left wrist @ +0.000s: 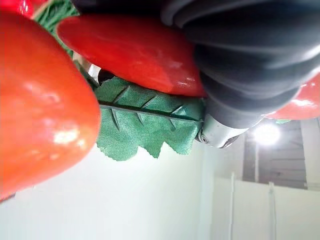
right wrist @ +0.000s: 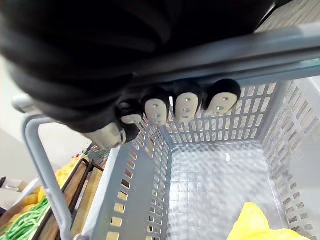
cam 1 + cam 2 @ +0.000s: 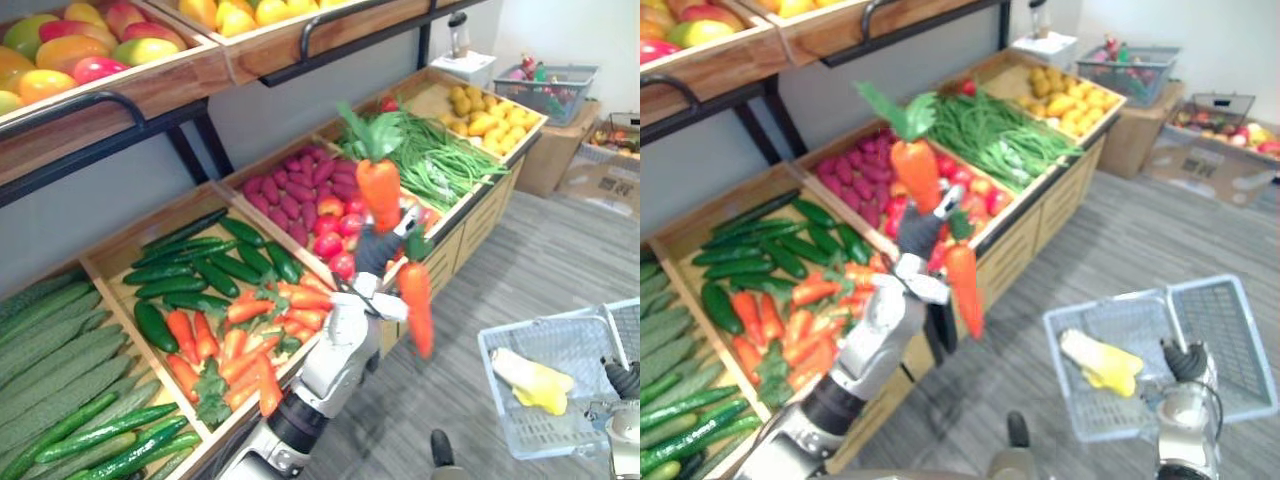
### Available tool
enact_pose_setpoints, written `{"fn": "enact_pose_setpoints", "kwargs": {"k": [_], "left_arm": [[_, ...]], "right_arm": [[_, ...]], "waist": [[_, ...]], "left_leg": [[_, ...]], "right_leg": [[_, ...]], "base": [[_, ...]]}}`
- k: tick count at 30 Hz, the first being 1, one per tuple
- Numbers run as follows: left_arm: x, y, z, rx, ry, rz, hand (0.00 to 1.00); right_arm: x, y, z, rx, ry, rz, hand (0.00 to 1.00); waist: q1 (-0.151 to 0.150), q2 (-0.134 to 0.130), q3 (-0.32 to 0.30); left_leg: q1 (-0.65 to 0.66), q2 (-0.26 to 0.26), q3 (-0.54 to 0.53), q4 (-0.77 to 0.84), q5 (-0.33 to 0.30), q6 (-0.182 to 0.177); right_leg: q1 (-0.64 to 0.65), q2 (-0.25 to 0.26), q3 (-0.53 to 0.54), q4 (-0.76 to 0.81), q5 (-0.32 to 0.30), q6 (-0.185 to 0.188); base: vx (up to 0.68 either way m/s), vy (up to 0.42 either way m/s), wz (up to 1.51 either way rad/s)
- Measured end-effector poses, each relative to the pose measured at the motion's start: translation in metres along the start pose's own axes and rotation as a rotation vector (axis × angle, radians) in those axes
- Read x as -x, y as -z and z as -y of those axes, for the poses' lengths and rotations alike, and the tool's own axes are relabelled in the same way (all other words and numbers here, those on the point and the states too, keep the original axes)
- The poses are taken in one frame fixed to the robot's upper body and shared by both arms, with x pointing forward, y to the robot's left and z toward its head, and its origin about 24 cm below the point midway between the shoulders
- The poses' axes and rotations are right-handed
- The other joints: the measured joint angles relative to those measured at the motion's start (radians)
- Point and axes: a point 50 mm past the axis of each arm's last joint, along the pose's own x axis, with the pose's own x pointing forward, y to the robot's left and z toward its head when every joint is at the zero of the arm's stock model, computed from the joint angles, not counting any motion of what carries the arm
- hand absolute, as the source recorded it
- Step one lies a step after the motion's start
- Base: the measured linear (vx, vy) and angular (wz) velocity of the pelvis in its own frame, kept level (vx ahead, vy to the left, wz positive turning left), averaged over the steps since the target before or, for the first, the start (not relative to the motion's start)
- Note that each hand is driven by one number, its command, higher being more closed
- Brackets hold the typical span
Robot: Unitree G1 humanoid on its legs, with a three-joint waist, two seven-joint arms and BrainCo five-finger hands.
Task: Pick vegetable in the basket
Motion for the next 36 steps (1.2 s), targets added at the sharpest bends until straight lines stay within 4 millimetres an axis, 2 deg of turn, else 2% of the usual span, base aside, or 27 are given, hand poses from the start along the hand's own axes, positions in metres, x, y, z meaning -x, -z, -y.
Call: {"fn": "enact_pose_setpoints", "kwargs": {"k": [2,6,11,17,22,30,36], "left_arm": [[0.002,0.009,0.013,0.032,0.041,-0.037,1.00],[0.007,0.032,0.036,0.076,0.099,-0.136,1.00],[0.012,0.053,0.055,0.040,0.197,-0.233,1.00],[0.018,0.071,0.048,-0.010,0.181,-0.311,1.00],[0.023,0.081,0.048,-0.035,0.192,-0.368,1.00],[0.031,0.102,0.051,-0.129,0.237,-0.455,1.00],[0.039,0.119,0.041,-0.234,0.232,-0.523,1.00]], "right_arm": [[0.002,-0.008,-0.002,-0.009,0.001,0.030,1.00],[0.011,-0.022,-0.018,-0.035,-0.042,0.096,1.00],[0.026,-0.015,-0.037,-0.078,-0.139,0.072,1.00],[0.043,-0.015,-0.052,-0.101,-0.285,0.095,1.00],[0.051,-0.026,-0.058,-0.149,-0.374,0.143,1.00],[0.067,-0.023,-0.066,-0.248,-0.489,0.124,1.00],[0.075,-0.024,-0.074,-0.283,-0.552,0.136,1.00]], "waist": [[-0.003,0.007,-0.001],[-0.029,0.020,0.001],[-0.041,0.026,0.005],[-0.057,0.019,0.010],[-0.072,-0.009,0.030],[-0.083,-0.030,0.043],[-0.090,-0.064,0.064]], "left_leg": [[0.008,0.006,0.021,-0.003,-0.003,-0.004],[0.008,0.015,0.056,-0.005,-0.007,-0.012],[0.010,0.016,0.082,-0.004,-0.007,-0.012],[0.009,0.013,0.105,-0.005,-0.007,-0.012],[0.008,0.012,0.104,-0.008,-0.007,-0.012],[0.006,0.004,0.095,-0.009,-0.007,-0.011],[-0.001,-0.010,0.075,-0.009,-0.007,-0.005]], "right_leg": [[-0.003,0.010,0.010,-0.001,0.000,0.001],[-0.024,0.028,0.032,-0.001,0.005,0.007],[-0.031,0.032,0.043,0.001,0.006,0.009],[-0.046,0.034,0.055,0.005,0.005,0.010],[-0.046,0.034,0.056,0.005,0.004,0.008],[-0.047,0.027,0.056,0.004,0.008,0.014],[-0.049,0.014,0.058,0.004,0.010,0.017]], "base": [[0.01,-0.057,-0.27],[0.03,-0.064,-0.20],[0.02,-0.048,-0.06],[-0.01,-0.064,-0.07],[-0.03,-0.080,-0.01],[-0.01,-0.061,0.02],[-0.02,-0.054,0.03]]}}
